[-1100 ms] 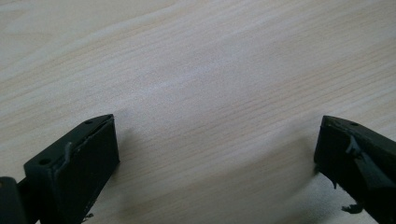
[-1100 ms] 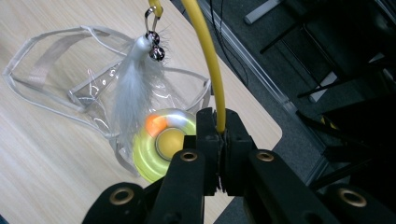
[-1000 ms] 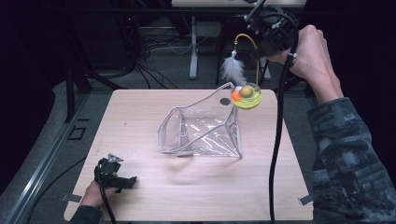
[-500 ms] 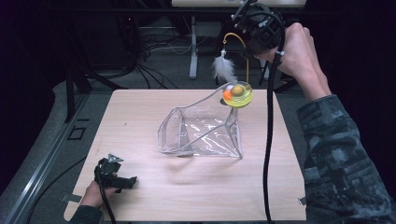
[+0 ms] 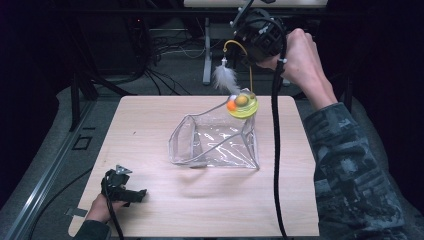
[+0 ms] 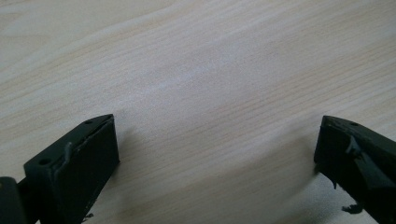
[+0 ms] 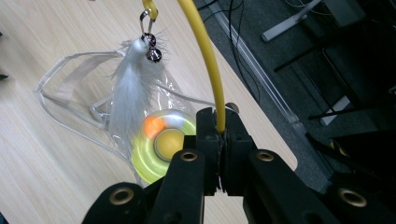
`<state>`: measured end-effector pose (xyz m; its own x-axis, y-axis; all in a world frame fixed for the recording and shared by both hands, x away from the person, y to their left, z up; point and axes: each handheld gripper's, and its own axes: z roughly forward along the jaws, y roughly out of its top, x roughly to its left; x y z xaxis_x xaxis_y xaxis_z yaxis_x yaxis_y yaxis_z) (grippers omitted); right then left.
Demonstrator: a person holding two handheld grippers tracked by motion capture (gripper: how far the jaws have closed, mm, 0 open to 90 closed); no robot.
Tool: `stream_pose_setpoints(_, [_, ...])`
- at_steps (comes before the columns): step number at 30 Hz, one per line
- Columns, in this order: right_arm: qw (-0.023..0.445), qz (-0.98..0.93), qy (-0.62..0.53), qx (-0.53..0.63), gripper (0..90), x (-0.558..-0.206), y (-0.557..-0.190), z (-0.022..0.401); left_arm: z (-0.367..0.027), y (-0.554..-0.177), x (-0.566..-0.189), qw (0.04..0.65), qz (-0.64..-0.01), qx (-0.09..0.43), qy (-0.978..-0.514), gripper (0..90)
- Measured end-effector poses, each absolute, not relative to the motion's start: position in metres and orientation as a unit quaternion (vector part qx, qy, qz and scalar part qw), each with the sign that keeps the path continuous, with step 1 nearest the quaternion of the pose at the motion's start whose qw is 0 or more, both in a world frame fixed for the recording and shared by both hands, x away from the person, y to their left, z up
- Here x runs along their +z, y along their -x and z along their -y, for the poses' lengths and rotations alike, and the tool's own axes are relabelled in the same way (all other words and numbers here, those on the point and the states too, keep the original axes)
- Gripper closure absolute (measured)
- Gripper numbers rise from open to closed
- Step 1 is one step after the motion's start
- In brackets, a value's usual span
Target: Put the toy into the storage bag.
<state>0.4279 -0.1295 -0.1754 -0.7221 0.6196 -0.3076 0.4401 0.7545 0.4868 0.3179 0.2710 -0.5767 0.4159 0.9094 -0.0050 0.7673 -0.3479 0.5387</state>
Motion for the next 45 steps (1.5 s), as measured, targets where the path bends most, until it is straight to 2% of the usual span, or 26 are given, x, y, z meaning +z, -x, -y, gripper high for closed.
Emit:
stream_pose_setpoints(13, [0.213,-0.917,-0.280,0.190,88.0,-0.196,-0.434,0.110,-0.271,-0.318,-0.577,0.239,-0.517,0.150,-0.808,0.0])
stream_pose_setpoints(45, [0.168,-0.929,-0.279,0.175,88.0,-0.259,-0.445,0.100,-0.271,-0.318,-0.577,0.238,-0.513,0.149,-0.811,0.0])
